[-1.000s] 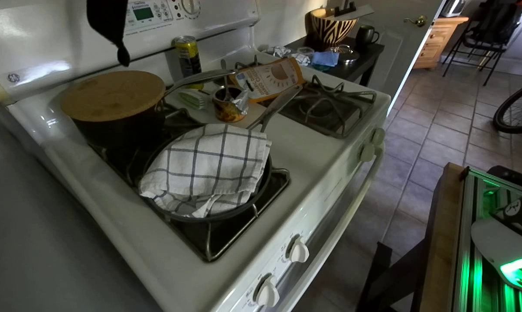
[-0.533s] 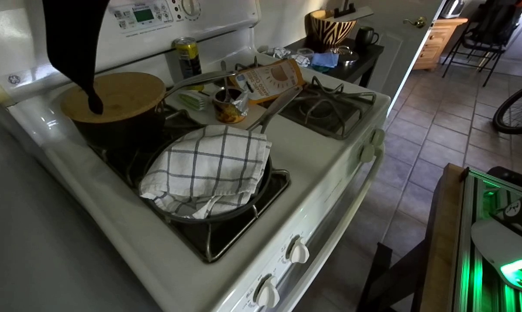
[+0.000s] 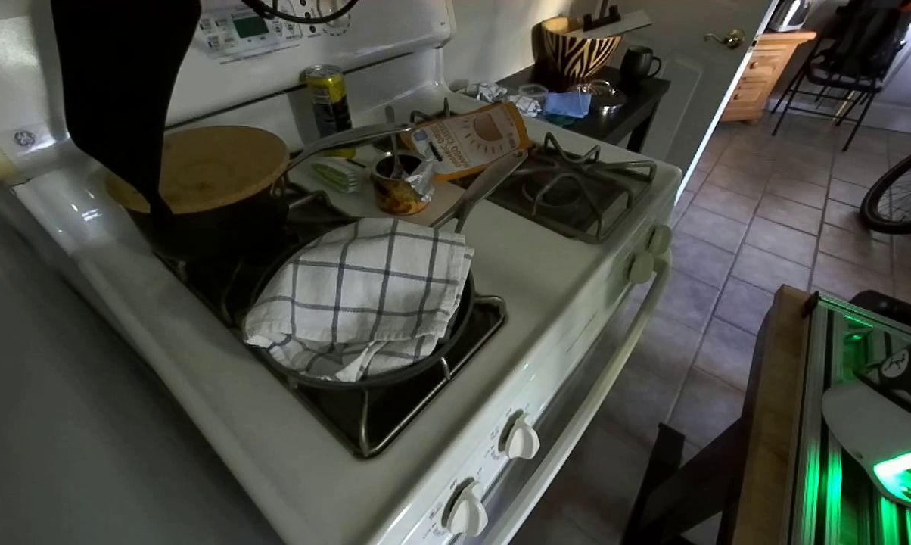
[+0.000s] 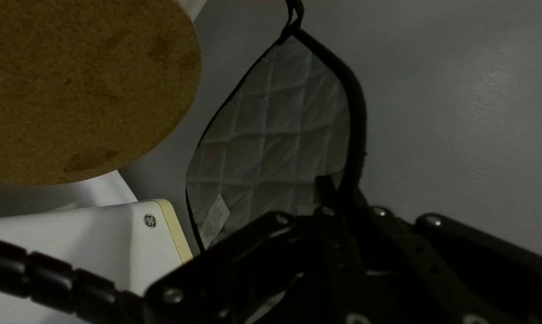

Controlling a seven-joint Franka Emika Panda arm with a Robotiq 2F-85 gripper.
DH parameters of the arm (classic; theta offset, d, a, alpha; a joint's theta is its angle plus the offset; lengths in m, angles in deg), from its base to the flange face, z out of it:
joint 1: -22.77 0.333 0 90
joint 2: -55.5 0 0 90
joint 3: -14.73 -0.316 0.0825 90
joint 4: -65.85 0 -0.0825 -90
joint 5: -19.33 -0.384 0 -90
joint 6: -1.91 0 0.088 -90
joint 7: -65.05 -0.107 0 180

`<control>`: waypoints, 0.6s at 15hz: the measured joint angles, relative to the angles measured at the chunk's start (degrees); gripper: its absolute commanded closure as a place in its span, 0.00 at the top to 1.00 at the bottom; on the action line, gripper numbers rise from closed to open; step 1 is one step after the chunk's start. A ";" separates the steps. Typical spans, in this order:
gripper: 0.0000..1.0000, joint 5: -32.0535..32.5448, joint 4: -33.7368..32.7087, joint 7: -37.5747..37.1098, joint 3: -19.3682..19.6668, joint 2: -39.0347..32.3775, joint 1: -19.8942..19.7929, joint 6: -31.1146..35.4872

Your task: Put the black mat on the pot

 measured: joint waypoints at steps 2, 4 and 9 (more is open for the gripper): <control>0.02 0.21 -1.28 0.39 0.01 -1.15 -0.12 0.00; 0.02 0.49 -2.41 0.49 0.06 -2.08 -0.41 0.00; 0.02 0.96 -4.03 0.50 0.62 -3.91 -1.04 -0.18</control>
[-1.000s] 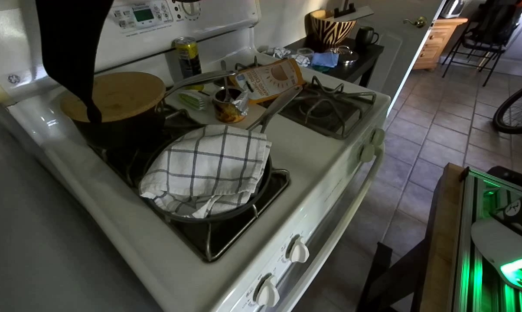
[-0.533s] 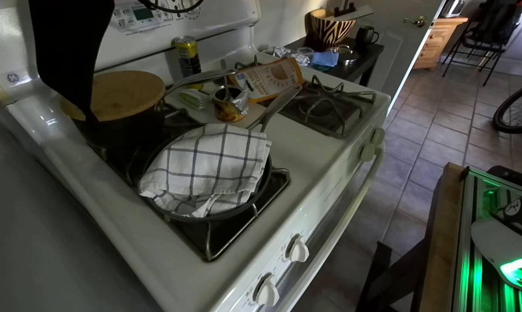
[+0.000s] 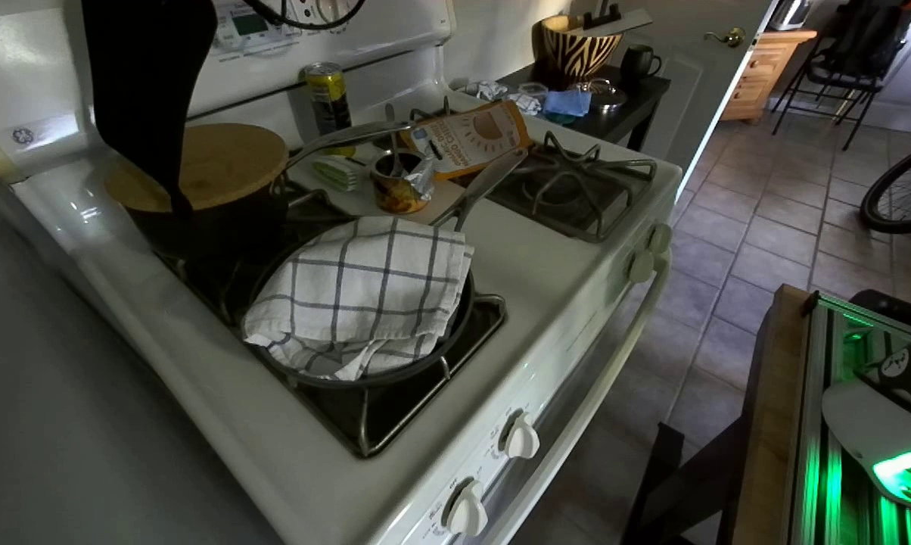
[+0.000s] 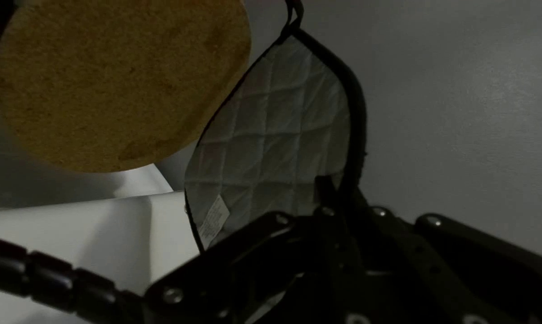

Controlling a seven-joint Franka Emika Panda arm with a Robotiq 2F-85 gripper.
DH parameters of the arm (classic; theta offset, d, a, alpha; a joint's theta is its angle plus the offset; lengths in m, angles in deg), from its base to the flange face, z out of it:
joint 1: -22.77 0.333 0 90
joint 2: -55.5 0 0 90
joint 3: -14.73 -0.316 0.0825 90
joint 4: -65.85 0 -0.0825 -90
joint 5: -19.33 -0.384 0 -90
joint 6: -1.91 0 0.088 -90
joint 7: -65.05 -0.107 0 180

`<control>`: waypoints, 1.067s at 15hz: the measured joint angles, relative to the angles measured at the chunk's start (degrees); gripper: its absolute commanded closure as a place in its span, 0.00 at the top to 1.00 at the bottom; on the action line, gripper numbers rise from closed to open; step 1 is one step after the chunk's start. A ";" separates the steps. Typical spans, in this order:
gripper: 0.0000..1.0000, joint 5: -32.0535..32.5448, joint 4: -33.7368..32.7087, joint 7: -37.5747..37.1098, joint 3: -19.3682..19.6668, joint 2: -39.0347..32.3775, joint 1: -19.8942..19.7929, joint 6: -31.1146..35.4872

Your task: Put the black mat on the pot

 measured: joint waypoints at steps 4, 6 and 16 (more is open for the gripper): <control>0.02 0.11 -1.14 0.01 -0.20 -1.42 -0.20 -1.26; 0.02 0.11 -1.93 0.13 -0.22 -2.06 -0.19 -2.04; 0.02 -0.38 -6.90 0.30 -0.72 -6.12 -0.14 -4.30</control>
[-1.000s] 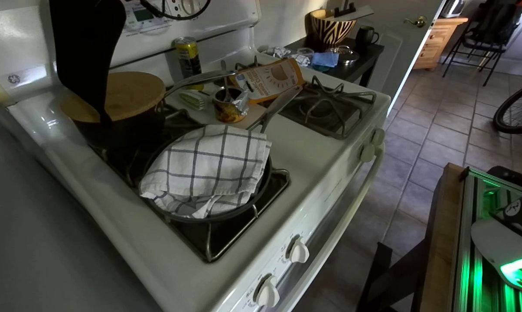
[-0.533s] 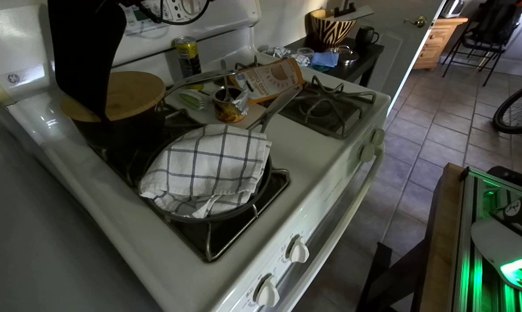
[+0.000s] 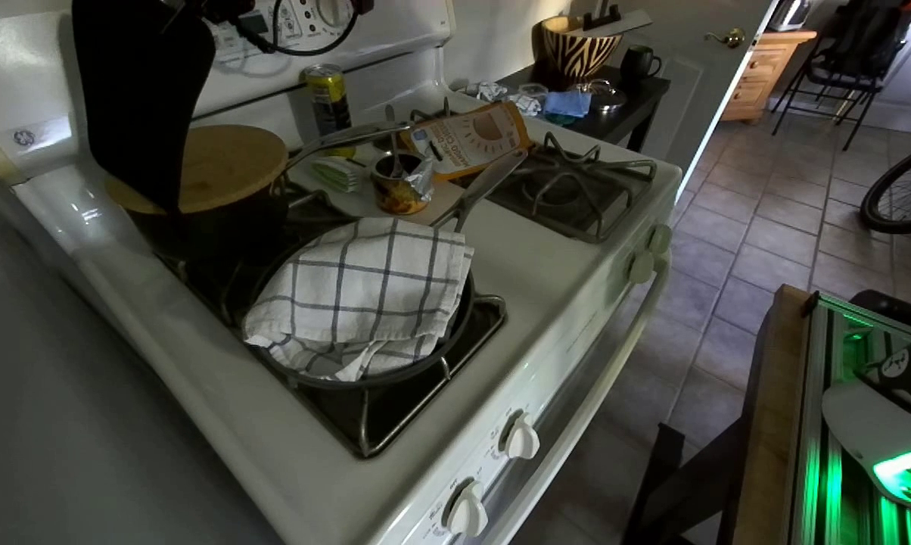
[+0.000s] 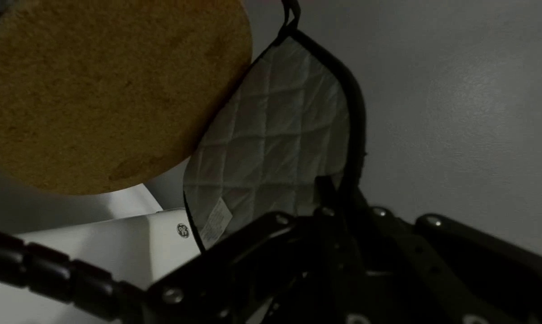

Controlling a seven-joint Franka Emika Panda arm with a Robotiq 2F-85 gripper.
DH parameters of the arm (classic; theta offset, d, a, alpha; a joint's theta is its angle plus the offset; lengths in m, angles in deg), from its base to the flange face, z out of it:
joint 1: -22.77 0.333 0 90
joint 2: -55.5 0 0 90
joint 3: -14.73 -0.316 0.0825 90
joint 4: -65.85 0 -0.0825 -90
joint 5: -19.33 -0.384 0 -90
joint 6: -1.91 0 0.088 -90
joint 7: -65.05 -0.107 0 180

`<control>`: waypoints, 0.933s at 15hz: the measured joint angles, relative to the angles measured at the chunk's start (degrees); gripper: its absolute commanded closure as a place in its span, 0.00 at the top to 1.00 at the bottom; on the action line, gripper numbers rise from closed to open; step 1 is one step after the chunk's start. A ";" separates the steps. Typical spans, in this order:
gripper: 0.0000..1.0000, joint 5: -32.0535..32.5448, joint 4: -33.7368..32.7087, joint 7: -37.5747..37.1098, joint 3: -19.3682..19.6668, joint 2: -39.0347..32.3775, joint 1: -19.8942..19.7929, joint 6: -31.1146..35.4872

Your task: Put the black mat on the pot

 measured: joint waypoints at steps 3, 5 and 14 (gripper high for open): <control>0.02 0.67 -1.10 -0.02 0.17 -1.06 0.12 -0.07; 0.02 2.44 -1.71 -0.12 0.89 -1.47 0.41 -0.07; 0.02 13.22 -2.20 -0.55 5.45 -1.86 2.68 1.32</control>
